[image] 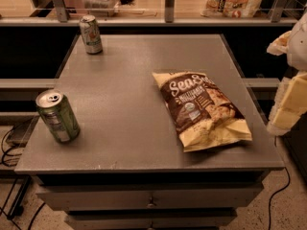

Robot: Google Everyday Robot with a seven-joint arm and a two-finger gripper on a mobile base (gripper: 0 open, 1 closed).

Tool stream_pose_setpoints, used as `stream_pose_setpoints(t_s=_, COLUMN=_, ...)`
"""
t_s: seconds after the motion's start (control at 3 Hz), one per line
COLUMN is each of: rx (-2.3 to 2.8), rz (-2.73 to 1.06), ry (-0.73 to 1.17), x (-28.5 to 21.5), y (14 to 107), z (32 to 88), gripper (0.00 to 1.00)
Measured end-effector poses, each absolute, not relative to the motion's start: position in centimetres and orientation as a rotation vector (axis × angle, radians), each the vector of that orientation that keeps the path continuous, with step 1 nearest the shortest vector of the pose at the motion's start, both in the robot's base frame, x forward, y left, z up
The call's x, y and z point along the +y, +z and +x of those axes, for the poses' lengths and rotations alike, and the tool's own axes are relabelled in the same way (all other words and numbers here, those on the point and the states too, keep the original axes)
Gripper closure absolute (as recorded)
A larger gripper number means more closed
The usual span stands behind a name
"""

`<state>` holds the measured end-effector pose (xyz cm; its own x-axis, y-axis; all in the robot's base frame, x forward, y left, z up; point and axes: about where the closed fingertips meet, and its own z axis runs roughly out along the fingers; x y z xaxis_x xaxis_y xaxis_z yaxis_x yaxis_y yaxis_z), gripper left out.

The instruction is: Move brown chip bag near 7up can

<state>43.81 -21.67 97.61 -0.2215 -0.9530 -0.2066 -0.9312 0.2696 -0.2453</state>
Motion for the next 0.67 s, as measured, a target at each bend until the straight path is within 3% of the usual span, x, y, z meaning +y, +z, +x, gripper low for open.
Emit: stream_pose_setpoints(t_s=0.67, rx=2.162, rz=-1.705, ry=-0.048, x=-22.0, y=96.5, z=45.2, gripper=0.0)
